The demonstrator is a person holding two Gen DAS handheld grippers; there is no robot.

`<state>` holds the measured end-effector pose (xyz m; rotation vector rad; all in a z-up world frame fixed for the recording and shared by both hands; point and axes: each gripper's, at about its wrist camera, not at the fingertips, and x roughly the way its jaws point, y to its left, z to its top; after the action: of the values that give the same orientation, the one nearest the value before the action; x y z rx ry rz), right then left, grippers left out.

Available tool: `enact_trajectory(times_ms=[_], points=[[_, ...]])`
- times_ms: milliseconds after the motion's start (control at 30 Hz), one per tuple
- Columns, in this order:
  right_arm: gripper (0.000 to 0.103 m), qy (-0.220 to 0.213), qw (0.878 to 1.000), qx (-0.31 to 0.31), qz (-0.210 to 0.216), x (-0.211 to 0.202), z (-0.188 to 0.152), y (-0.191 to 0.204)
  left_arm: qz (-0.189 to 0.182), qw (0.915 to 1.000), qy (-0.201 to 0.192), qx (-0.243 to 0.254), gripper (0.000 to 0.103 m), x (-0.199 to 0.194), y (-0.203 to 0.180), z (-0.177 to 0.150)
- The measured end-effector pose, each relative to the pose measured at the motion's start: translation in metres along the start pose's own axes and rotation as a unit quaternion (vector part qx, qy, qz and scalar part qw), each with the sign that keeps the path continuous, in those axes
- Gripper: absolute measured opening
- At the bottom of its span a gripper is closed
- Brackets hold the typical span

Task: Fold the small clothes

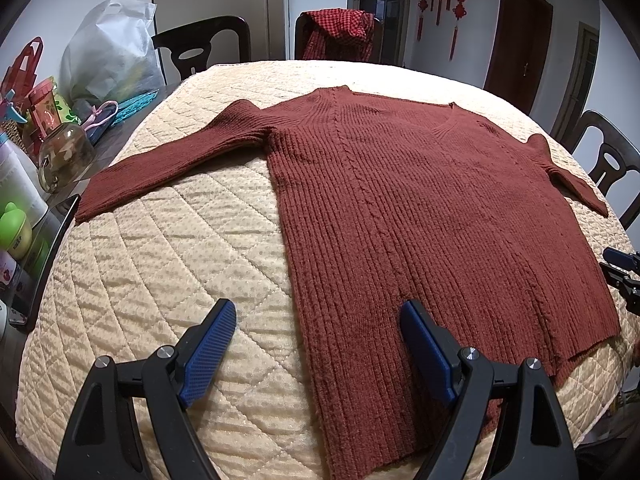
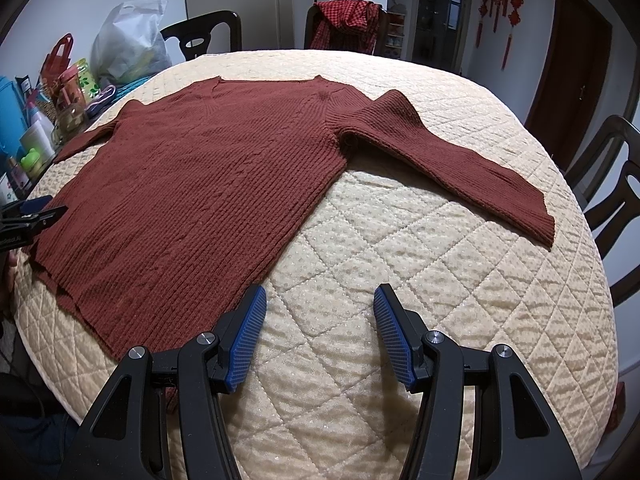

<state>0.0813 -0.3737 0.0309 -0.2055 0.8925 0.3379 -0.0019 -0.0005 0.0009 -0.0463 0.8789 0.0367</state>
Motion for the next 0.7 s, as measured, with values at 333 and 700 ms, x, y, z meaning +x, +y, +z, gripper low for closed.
enact_trajectory(times_ms=[333, 700], points=[[0.057, 0.005, 1.000, -0.003, -0.001, 0.0004, 0.0013, 0.0016, 0.000, 1.0000, 0.000, 0.000, 0.086, -0.0003, 0.0000, -0.0006], [0.057, 0.008, 1.000, -0.002, -0.003, 0.0020, 0.0019, 0.0029, 0.000, 1.0000, 0.000, 0.000, 0.086, -0.0003, 0.0003, -0.0007]])
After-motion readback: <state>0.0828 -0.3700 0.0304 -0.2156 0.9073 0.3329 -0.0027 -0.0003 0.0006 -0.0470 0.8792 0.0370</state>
